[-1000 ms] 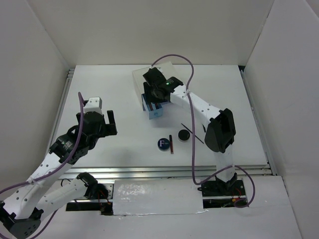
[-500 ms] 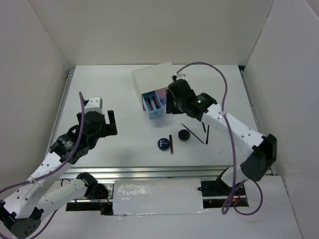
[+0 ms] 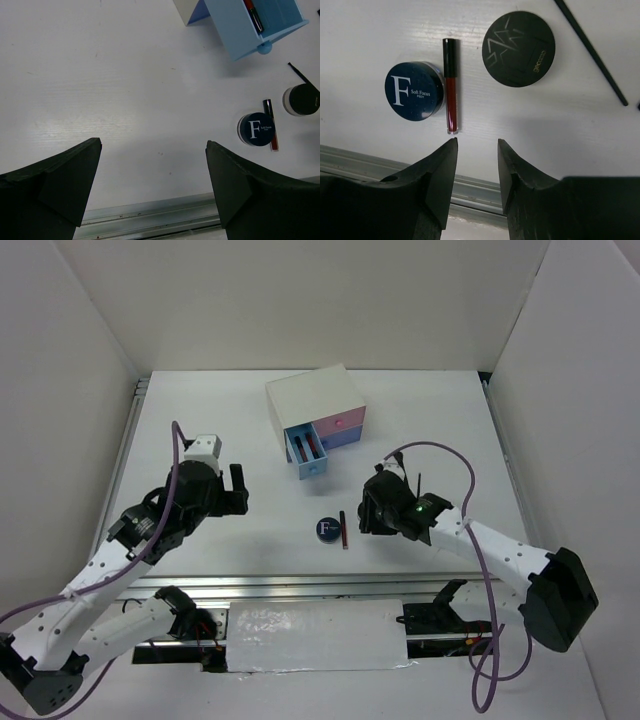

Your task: Organize the makeup

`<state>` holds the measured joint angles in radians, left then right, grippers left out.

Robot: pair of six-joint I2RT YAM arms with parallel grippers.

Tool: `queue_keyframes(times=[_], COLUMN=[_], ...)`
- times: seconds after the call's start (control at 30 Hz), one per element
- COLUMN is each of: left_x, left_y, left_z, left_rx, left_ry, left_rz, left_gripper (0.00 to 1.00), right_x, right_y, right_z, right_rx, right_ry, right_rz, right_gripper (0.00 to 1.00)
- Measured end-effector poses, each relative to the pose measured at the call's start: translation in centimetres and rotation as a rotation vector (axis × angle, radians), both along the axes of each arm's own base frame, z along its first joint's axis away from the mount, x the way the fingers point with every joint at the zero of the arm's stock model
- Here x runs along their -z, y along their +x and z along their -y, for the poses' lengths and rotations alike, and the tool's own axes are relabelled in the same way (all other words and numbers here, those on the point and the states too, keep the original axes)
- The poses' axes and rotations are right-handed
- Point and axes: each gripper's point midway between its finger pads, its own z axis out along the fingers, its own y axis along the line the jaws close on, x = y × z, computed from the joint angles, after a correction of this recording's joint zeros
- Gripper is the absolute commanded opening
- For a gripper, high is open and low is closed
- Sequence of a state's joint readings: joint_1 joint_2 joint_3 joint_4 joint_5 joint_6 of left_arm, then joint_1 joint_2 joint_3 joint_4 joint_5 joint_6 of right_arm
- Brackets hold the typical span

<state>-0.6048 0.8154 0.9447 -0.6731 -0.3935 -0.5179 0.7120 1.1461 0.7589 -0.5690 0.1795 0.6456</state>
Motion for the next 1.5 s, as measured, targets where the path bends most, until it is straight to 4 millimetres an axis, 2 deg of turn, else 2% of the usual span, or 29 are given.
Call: queue_keyframes(times=[0.13,0.27,0.4,0.67,0.73,0.9,0.93,1.07,1.2,1.27,1.4,1.5], left_x=[0.6,-0.7,-1.3,-1.2,-1.3,-1.3,-1.3,-1.3,-1.3,-1.3,-1.3,-1.2], left_y=[0.1,-0.3,-0.5,-0.5,-0.5,-0.5,-0.5,-0.5,-0.5,-0.5,-0.5,-0.5], left_z=[0.3,-0.3,-0.8,-1.0,-1.1,-1.1,-1.1,-1.1,-1.1,-1.1,-1.1,-1.1], left_rx=[0.007,-0.005,-0.021,-0.031,-0.034,-0.035,-0.035,-0.035,-0.035,-0.035,-0.035,-0.035], left_ry=[0.007,-0.02,-0.026,-0.013,-0.012,-0.011,-0.011,-0.011,-0.011,-0.011,-0.01,-0.01], left_rz=[-0.023,0.027,0.055,0.053,0.056,0.057,0.056,0.056,0.056,0.056,0.056,0.055], left_gripper=[0.99,0.99,0.99,0.99,0.99,0.99,0.99,0.99,0.99,0.99,0.99,0.99], right_x=[1.8,4.2,6.9,7.8,7.8,7.9,7.9,7.9,7.8,7.8,6.2,3.1], right_y=[-0.8,-1.4,-2.2,-1.5,-1.3,-0.4,-0.3,-0.2,-0.3,-0.5,-1.1,-0.8], right_z=[-1.2,-3.0,-3.8,-4.5,-4.8,-5.6,-5.7,-5.7,-5.4,-5.0,-4.6,-5.4], right_rx=[-0.012,-0.044,-0.062,-0.055,-0.055,-0.053,-0.052,-0.048,-0.047,-0.047,-0.055,-0.066], right_ry=[0.027,0.007,-0.054,-0.068,-0.065,-0.064,-0.065,-0.075,-0.102,-0.122,-0.144,-0.1], right_rz=[-0.032,-0.08,-0.139,-0.146,-0.142,-0.13,-0.127,-0.117,-0.108,-0.111,-0.092,-0.035], right_gripper=[0.44,0.44,0.44,0.41,0.4,0.26,0.25,0.23,0.12,0.11,0.11,0.11])
